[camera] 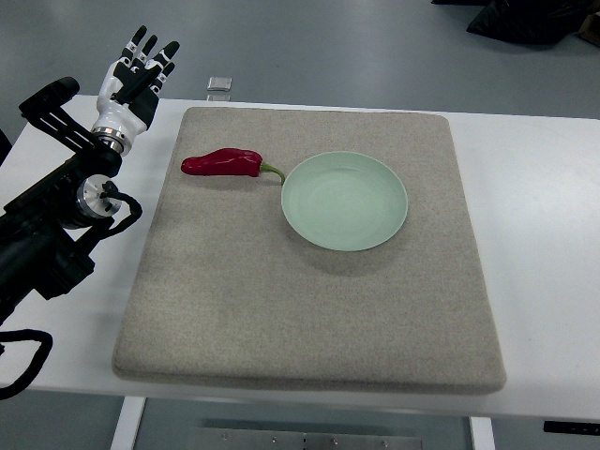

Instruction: Place red pepper on plate with left hand

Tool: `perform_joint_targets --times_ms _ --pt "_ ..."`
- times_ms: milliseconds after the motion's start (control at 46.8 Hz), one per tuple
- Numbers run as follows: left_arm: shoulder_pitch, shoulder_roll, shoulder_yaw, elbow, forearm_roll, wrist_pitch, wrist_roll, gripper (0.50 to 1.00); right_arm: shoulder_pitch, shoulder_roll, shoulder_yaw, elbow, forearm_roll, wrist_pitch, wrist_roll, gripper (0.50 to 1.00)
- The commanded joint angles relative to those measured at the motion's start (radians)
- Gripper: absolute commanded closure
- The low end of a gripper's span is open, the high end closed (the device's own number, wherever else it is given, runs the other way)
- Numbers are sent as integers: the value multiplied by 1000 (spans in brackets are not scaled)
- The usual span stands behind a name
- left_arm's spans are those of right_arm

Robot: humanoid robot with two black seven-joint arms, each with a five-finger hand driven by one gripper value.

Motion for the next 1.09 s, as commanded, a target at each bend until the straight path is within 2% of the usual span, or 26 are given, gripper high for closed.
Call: perform_joint_targets --times_ms 0,898,1070 --pt "-2 -1 -2 0 0 3 -2 500 0 0 0 0 0 0 0 568" --pt "-26 -24 27 -18 15 40 6 500 0 0 0 0 0 0 0 568" --pt "-69 -11 87 -20 104 44 8 500 0 0 0 0 0 0 1 568"
